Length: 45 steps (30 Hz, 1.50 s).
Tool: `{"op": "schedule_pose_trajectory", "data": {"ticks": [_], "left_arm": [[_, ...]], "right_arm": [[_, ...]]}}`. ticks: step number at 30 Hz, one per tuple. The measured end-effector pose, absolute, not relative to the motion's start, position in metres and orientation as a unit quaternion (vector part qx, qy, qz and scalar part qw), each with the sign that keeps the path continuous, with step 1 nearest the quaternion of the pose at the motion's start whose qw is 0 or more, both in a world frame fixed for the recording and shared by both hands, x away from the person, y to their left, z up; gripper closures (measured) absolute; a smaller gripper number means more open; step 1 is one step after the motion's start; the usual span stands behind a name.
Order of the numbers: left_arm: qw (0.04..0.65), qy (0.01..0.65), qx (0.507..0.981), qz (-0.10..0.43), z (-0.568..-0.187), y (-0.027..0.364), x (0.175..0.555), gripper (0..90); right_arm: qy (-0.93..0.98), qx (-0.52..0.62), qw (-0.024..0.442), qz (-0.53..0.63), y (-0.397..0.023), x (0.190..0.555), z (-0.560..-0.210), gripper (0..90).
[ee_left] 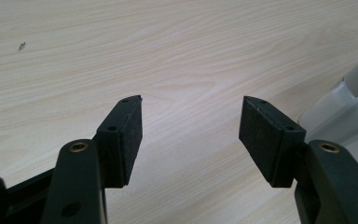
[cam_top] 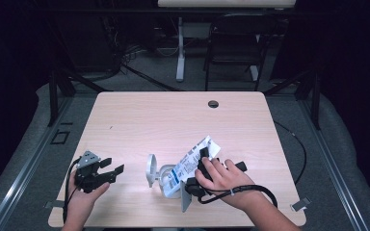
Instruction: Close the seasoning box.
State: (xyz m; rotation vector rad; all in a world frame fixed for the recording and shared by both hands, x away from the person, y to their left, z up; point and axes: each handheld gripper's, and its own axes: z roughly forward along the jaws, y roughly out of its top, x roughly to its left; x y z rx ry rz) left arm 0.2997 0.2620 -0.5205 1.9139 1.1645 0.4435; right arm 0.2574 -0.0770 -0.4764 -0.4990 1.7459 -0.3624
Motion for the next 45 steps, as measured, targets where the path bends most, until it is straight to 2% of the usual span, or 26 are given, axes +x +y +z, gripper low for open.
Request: {"op": "schedule_pose_trajectory", "data": {"ticks": [26, 45], "left_arm": [[0.416, 0.464, 0.762, 0.175, -0.5201, 0.2627, 0.2995, 40.0], [0.416, 0.465, 0.762, 0.176, -0.5208, 0.2622, 0.2997, 40.0]], "right_arm": [[0.759, -0.231, 0.586, -0.166, -0.0719, 0.2569, -0.4711, 87.9], [0.747, -0.239, 0.595, -0.173, -0.0712, 0.2556, -0.4699, 87.7]]}}
